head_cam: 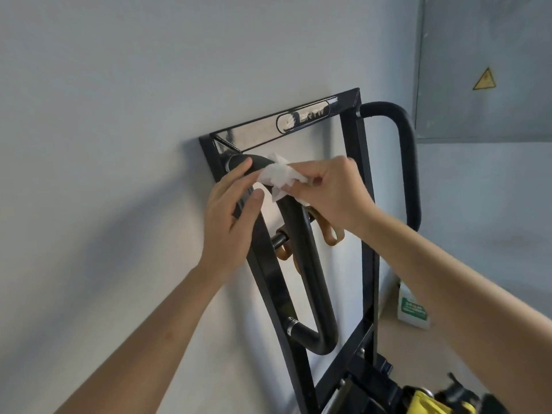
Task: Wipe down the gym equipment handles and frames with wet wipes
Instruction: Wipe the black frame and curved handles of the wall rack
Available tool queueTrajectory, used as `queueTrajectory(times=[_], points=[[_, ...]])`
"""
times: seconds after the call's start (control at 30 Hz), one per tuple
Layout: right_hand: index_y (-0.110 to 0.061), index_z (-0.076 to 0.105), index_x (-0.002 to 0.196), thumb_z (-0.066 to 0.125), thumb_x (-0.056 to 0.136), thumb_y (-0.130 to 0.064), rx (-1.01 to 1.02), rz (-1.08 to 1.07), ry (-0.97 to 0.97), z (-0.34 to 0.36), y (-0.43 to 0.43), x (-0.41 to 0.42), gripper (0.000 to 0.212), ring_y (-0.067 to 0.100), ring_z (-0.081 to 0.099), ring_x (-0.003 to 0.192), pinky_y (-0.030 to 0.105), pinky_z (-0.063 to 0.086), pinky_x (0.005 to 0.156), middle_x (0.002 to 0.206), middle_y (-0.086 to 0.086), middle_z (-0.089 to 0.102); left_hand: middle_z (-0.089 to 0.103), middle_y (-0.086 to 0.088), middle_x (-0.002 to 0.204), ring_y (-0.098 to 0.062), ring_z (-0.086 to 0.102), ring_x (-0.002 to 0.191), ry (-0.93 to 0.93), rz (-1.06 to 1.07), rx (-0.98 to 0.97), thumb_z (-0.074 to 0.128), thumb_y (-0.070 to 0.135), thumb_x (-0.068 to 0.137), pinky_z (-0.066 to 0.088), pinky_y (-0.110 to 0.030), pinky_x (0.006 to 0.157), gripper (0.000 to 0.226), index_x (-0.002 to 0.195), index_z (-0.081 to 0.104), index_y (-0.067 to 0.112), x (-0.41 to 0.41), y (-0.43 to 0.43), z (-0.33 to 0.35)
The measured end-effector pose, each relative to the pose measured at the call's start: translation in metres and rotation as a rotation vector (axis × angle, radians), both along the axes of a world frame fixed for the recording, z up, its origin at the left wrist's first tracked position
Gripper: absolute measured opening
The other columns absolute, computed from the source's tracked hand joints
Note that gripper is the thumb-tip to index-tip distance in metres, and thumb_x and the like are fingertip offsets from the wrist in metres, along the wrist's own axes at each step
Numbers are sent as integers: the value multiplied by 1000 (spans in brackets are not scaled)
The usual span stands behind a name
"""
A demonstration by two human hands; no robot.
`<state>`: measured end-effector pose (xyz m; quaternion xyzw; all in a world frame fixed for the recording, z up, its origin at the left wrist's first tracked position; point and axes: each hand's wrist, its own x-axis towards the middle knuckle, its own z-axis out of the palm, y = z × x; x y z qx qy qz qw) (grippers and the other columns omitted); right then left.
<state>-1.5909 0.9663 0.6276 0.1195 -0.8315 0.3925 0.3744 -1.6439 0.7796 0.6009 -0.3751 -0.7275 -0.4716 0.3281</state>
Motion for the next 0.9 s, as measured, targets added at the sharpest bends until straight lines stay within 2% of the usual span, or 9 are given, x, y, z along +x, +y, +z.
queueTrajectory(times=[0.1, 0.17, 0.3, 0.4, 0.5, 0.6, 0.73, 0.83, 0.9], points=[[-4, 79, 95, 70, 84, -42, 105, 64, -95, 28, 9, -21, 40, 40, 66, 78, 51, 55, 72, 94, 24, 74, 64, -7, 131, -18, 60, 121, -84, -64, 96, 53, 36, 98, 49, -24, 101, 44, 132, 63, 9, 4, 0, 16], [1, 76, 91, 68, 84, -43, 156, 104, -120, 41, 10, -30, 46, 40, 64, 74, 50, 55, 67, 87, 27, 71, 64, -7, 128, -16, 62, 115, -48, -30, 70, 58, 31, 97, 50, -17, 93, 41, 133, 62, 11, 3, 0, 29], [-6, 77, 83, 75, 86, -23, 188, 213, -127, 54, 13, -36, 17, 31, 54, 59, 39, 45, 56, 67, 15, 67, 66, 0, 127, -17, 57, 122, 149, 27, -136, 69, 27, 95, 47, -33, 105, 30, 123, 71, 17, -8, 4, 51], [-18, 78, 103, 78, 86, -27, 156, 296, -133, 50, 16, -35, 19, 36, 66, 74, 47, 55, 69, 82, 15, 73, 74, 2, 103, -13, 66, 98, 195, 27, -192, 76, 24, 90, 54, -37, 84, 16, 103, 78, 15, -17, 5, 61], [-20, 77, 104, 78, 85, -29, 11, 341, -159, 42, 23, -35, 21, 40, 67, 85, 53, 57, 82, 91, 16, 74, 74, 3, 85, -13, 65, 78, 203, 78, -168, 79, 23, 86, 54, -37, 70, 9, 91, 78, 16, -21, -1, 63], [-24, 80, 89, 78, 86, -27, -7, 311, -153, 44, 15, -39, 6, 48, 60, 82, 49, 53, 72, 88, 25, 69, 74, 0, 84, -15, 66, 76, 199, 153, -147, 78, 22, 86, 55, -36, 67, 11, 92, 79, 13, -25, -8, 63], [-33, 80, 74, 79, 85, -27, 87, 251, -208, 69, -4, -60, 13, 28, 55, 63, 38, 49, 67, 74, 19, 69, 75, 0, 84, -15, 66, 73, 176, 289, -102, 77, 23, 87, 56, -36, 65, 13, 92, 79, 11, -39, -18, 61], [-28, 83, 86, 81, 82, -24, 154, 237, -302, 89, -16, -78, 6, 9, 57, 63, 28, 49, 65, 74, 2, 74, 74, -1, 83, -12, 59, 70, 162, 389, -101, 78, 21, 86, 46, -18, 64, 10, 90, 79, 12, -46, -23, 57], [-25, 83, 90, 83, 79, -23, 206, 228, -342, 96, -23, -87, 11, 10, 58, 70, 33, 52, 68, 83, 5, 77, 70, 0, 85, -12, 57, 72, 114, 423, -73, 80, 20, 83, 46, -24, 65, 7, 88, 80, 15, -52, -27, 56]])
